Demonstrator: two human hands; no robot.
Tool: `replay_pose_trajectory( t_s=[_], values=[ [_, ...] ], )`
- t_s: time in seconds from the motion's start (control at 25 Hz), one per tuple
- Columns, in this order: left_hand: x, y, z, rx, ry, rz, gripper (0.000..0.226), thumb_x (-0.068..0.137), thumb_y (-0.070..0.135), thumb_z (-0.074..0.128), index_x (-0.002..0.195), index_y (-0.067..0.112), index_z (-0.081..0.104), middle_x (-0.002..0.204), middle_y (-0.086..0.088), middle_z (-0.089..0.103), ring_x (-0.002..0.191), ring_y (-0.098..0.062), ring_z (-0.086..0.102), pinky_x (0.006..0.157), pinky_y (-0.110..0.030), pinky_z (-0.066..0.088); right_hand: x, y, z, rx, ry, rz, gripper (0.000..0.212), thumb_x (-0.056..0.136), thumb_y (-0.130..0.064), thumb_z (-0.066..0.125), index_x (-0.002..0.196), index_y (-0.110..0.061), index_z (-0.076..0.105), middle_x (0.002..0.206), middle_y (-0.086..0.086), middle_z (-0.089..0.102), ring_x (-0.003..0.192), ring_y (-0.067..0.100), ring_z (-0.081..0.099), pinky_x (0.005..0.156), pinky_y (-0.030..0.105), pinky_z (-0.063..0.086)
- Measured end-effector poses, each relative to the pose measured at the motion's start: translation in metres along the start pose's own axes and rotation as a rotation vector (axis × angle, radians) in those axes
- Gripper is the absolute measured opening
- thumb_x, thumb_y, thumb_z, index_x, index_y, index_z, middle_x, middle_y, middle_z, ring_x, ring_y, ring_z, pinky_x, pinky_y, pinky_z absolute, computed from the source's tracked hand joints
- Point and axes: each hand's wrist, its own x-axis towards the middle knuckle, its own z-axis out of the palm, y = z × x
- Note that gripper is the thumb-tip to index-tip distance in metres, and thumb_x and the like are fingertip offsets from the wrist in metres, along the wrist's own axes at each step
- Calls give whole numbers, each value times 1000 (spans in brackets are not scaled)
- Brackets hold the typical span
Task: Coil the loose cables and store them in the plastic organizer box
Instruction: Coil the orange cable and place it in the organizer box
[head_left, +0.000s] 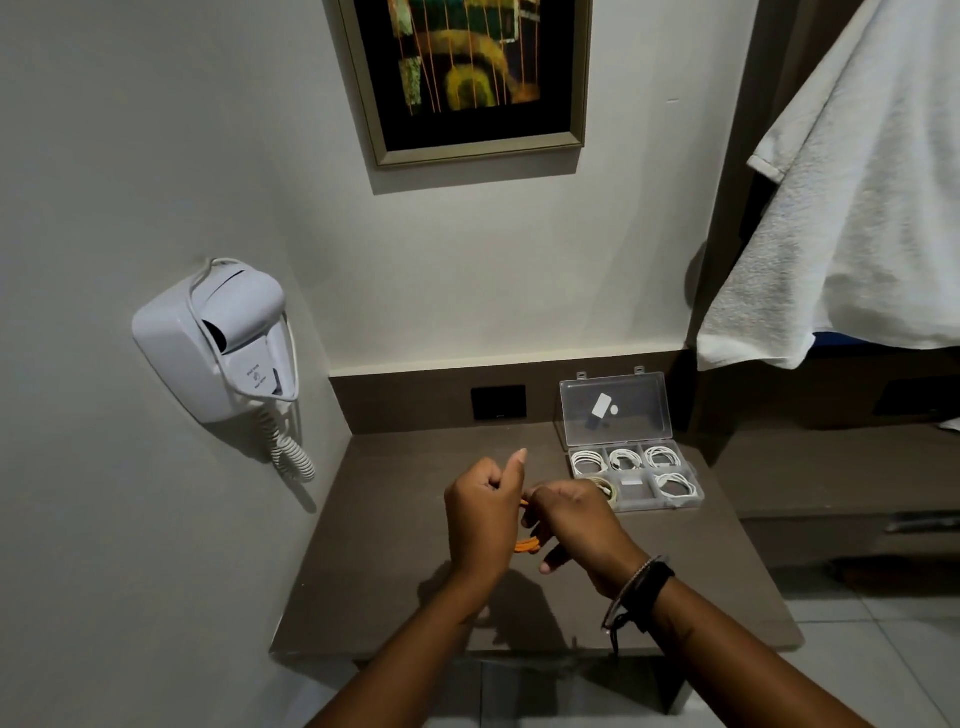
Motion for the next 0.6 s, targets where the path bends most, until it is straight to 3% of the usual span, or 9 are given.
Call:
replay_pose_trajectory(
  t_s=[0.12,0.2,0.28,0.44,0.6],
  values=[
    [8,2,5,8,-89,-30,47,93,32,63,51,21,42,45,6,40,41,-6,41,41,-15,34,-2,-5,-10,-141,-142,-32,24,92,-24,51,92,-4,64,81,9,60,62,17,61,42,28,52],
    [14,4,10,24,-185,-75,49,94,38,59,52,19,42,46,4,39,41,-5,38,43,-20,35,1,-6,-17,-300,-158,-77,14,92,-16,56,84,-7,62,74,8,60,61,15,61,43,27,52],
    [19,2,16,51,-279,-105,50,94,45,55,54,16,46,48,-1,41,44,-8,40,48,-28,38,5,-5,-25,-326,-178,-74,19,93,-15,58,74,-11,61,70,9,62,59,15,62,42,26,52],
    [30,-6,32,10,-432,-177,63,91,59,48,54,8,55,43,-3,52,40,-15,50,47,-25,40,20,-6,-46,-11,-326,222,25,93,-18,58,70,-14,68,76,7,68,67,16,65,54,30,55],
    [49,-26,58,-65,-512,-265,64,89,63,50,47,14,55,33,-3,53,31,-12,51,37,-15,39,52,8,-64,299,-418,396,24,93,-23,49,89,-8,67,87,6,67,88,20,64,80,43,56]
  ],
)
